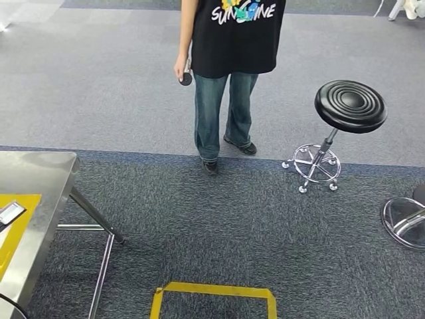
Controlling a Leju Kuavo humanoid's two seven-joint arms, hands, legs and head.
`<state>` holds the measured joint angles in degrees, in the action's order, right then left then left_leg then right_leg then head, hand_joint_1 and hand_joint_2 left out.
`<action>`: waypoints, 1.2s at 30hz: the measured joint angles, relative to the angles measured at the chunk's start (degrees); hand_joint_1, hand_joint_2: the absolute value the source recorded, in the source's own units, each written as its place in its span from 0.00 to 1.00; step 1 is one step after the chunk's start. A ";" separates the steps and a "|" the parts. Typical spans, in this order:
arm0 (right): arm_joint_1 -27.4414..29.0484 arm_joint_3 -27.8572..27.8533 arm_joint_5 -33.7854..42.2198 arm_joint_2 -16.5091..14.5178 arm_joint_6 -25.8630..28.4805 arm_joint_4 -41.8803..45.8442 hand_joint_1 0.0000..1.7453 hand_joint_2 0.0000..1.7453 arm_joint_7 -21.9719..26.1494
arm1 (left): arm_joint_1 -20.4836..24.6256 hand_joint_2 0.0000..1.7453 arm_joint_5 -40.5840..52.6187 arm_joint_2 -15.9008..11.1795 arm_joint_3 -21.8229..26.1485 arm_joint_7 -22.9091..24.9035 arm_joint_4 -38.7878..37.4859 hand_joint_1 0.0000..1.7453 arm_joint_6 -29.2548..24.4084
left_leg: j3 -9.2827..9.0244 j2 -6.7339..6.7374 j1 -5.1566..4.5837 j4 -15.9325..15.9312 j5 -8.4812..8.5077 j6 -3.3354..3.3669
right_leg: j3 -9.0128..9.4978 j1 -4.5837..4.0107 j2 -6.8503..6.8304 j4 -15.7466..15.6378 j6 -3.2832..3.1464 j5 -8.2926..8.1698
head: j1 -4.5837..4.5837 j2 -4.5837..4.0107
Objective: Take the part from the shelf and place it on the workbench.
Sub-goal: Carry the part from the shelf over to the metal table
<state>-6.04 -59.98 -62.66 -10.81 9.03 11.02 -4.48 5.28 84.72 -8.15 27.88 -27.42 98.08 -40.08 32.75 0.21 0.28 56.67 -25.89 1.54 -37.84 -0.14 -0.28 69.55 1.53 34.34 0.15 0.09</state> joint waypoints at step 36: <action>-0.34 -1.50 -2.29 -0.73 -0.46 0.00 0.00 0.00 0.04 | 13.75 1.00 0.09 -24.59 -66.25 61.80 -44.96 1.00 -0.09 | 1.10 -1.14 -0.20 0.10 0.94 -0.25 | 0.30 0.03 0.64 -3.61 -0.65 -4.92 | 0.00 -0.01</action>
<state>-6.38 -61.48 -64.95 -11.54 8.57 11.02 -4.44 19.03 84.80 -32.74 -38.37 34.38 53.12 -40.17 33.85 -0.92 0.08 56.77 -24.96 1.29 -37.54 -0.11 0.36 65.94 0.89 29.43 0.15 0.08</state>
